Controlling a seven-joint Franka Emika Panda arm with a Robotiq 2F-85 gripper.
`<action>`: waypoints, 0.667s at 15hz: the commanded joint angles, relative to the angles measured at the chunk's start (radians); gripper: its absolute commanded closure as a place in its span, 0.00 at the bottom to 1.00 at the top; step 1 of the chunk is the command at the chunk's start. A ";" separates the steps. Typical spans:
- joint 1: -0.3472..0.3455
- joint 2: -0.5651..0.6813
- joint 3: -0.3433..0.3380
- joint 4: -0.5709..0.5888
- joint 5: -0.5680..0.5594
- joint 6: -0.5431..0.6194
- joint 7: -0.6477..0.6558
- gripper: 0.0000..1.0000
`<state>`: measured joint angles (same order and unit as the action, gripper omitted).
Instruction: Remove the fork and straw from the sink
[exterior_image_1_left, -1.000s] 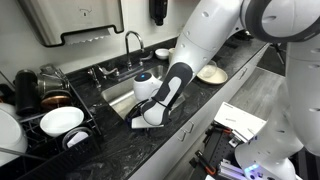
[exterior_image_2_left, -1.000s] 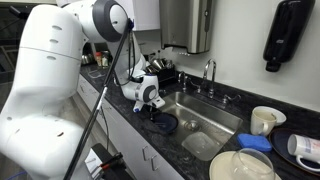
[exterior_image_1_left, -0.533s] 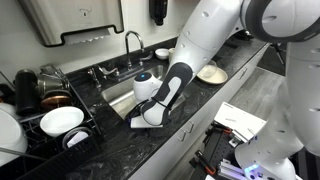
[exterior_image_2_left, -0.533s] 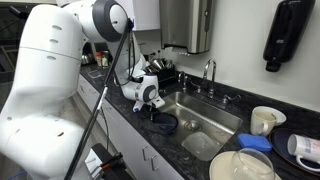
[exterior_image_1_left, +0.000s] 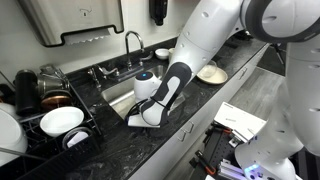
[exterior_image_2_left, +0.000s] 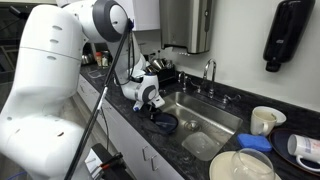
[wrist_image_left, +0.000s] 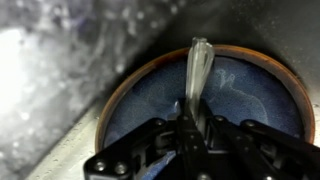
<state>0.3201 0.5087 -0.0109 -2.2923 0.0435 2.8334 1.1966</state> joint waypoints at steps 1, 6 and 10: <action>0.007 0.015 0.006 0.000 0.056 0.047 0.013 0.97; 0.039 0.019 -0.023 0.000 0.099 0.058 0.080 0.97; 0.019 -0.223 -0.181 -0.086 -0.014 -0.060 0.111 0.97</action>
<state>0.3337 0.4307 -0.0985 -2.3144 0.0992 2.8336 1.2670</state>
